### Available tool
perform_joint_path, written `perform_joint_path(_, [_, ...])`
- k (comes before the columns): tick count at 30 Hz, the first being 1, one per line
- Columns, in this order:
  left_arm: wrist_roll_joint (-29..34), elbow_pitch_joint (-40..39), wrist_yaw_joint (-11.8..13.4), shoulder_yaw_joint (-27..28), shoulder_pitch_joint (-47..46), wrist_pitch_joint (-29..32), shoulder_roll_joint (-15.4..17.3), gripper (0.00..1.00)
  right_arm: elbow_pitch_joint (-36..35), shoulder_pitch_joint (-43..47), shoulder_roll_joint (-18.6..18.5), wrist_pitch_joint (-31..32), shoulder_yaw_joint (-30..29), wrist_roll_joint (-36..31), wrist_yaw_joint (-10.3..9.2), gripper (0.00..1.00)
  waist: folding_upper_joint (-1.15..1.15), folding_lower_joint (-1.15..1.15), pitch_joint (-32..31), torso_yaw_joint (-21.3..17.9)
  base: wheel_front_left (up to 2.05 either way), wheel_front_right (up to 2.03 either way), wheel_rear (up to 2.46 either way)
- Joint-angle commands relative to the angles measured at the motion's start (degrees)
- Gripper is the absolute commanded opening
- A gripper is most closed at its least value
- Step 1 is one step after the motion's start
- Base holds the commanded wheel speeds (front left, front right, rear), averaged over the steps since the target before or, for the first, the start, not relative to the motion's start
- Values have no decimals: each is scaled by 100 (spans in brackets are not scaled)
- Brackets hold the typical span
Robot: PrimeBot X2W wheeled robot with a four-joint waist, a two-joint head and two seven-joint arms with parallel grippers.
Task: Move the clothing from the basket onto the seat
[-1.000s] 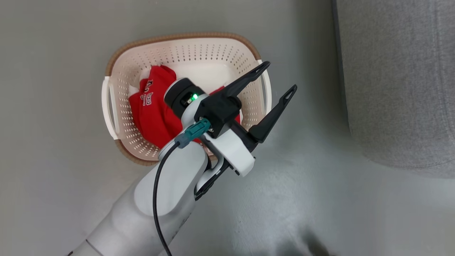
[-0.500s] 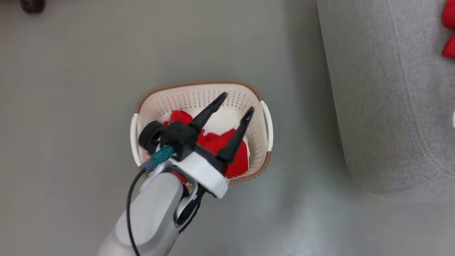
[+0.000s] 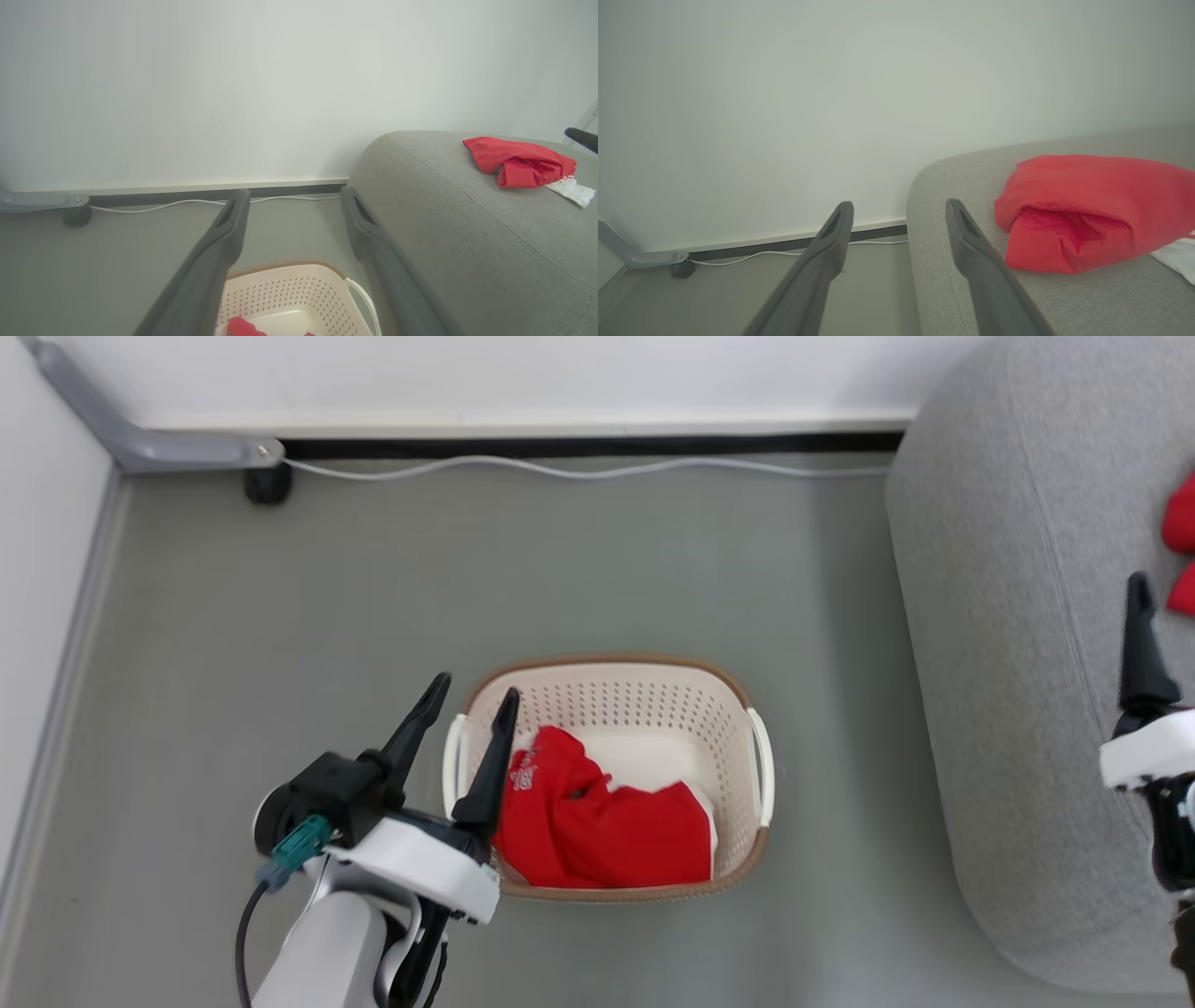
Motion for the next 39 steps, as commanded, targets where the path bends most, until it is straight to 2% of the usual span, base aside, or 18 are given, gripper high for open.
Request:
perform_joint_path(1, [68, -164, -5, 240, 50, -29, 44, 100, -179, 144, -69, -34, 142, -50, 23, 100, 0, 0, -257, 221, 0, 0, 0])
perform_joint_path(9, [214, -139, -5, 779, 544, -29, 62, 100, -402, 558, 135, -34, 491, -136, 23, 100, 0, 0, -725, 394, 0, 0, 0])
perform_joint_path(22, [608, -48, -5, 1671, 1225, -29, 31, 100, -683, 1352, 439, -34, 838, -328, 23, 100, 0, 0, -1436, 450, 0, 0, 0])
perform_joint_path(39, [628, -146, -4, 1898, 1610, -29, 6, 100, -1187, 1909, 744, -34, 721, -571, 23, 100, 0, 0, -1613, 415, 0, 0, 0])
